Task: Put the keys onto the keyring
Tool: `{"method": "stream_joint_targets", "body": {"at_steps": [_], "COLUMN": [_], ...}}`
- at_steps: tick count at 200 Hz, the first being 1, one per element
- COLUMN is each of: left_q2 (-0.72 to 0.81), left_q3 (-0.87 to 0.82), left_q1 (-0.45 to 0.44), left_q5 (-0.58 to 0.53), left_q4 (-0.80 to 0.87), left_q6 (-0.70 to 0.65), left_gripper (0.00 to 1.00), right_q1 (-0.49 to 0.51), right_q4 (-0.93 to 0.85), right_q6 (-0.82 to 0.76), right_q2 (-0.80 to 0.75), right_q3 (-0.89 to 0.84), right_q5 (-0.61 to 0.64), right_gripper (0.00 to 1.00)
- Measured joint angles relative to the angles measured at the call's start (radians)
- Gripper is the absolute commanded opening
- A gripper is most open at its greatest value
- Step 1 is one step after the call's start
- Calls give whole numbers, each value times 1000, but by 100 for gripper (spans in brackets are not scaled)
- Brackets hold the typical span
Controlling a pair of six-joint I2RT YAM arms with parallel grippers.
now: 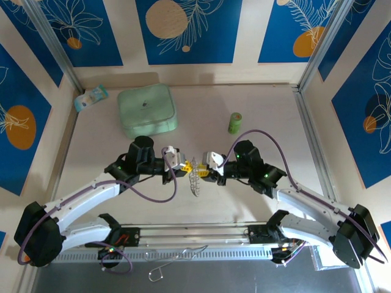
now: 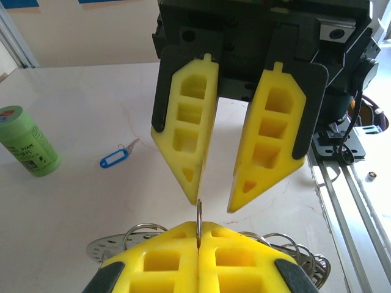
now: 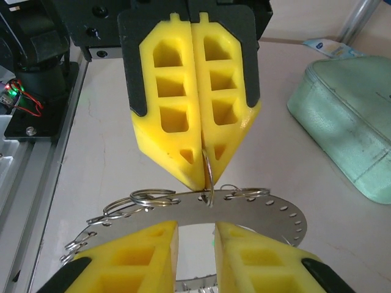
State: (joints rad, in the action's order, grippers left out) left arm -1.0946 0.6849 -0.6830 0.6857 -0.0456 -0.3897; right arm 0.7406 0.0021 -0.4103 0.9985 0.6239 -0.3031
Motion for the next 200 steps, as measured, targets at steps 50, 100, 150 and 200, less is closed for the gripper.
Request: {"method": "stream_joint_targets", "body": {"at_steps": [50,100,150,200], "left_q2": [35,54,54,54], "left_q3": [-72,-101,-101,-101], "left_q1": [-11,-21,-23,-23], "left_q5": [-68,-187,-238,-293], "left_q4": [-90,-134,-128,-126], "left_q6": [-44,-133,-97,9], "left_gripper": [0,0,0,0], "right_q1": [8,-67,-255,-385], "right_q4": [21,-29,-322,-425], "right_q6": [2,283,747,968], "right_q2": [4,29,232,389], "right_q3": [0,15,182,214], "right_q5": [129,378,573,576], "right_gripper": [24,24,27,35]}}
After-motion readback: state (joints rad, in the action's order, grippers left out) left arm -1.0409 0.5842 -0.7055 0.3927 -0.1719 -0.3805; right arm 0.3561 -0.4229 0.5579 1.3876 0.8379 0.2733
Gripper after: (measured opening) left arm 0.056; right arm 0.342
